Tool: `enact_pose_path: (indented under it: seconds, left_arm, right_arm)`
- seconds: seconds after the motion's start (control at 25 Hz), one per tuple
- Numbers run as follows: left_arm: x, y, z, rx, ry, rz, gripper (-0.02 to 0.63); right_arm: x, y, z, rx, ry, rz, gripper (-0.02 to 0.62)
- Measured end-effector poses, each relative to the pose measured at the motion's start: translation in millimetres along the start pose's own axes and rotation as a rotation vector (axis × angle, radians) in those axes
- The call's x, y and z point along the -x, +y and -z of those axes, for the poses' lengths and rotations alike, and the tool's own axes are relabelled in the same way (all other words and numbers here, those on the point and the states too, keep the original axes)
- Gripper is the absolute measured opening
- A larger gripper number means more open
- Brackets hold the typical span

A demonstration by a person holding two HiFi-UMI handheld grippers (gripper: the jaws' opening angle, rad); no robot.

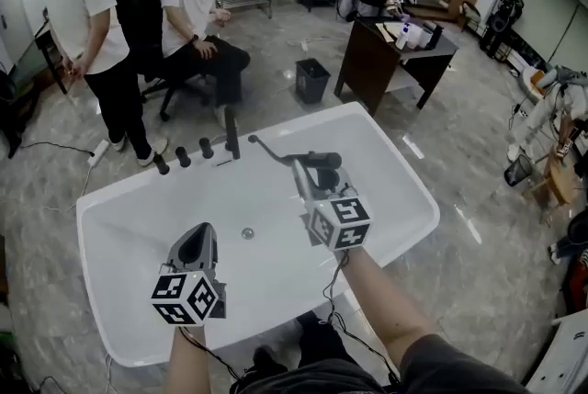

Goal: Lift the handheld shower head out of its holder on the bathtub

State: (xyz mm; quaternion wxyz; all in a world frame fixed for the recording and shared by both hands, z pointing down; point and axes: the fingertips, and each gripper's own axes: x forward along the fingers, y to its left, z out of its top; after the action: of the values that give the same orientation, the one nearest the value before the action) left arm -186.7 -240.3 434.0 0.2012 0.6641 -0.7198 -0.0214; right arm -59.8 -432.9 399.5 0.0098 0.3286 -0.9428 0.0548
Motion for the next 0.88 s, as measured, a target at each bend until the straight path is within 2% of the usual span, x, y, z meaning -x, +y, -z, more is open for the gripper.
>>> enact_pose_path:
  seconds: [0.24, 0.52, 0.68, 0.88]
  left_arm:
    - [55.2, -7.0, -2.2, -0.039, -0.009, 0.080, 0.017]
    - [90.3, -13.2, 14.1, -0.030, 0.033, 0.145, 0.017]
    - [103.6, -23.6, 30.1, -0.024, 0.077, 0.163, 0.017]
    - [119.6, -52.4, 43.5, -0.061, 0.083, 0.188, 0.017]
  right_arm:
    - [85.4, 42.8, -18.5, -0.010, -0.057, 0.066, 0.141]
    - [169.0, 67.5, -23.0, -0.062, -0.075, 0.139, 0.141]
    - [195.6, 66.0, -10.4, -0.089, -0.042, 0.156, 0.141]
    - [228.9, 69.5, -17.9, -0.066, -0.084, 0.134, 0.141]
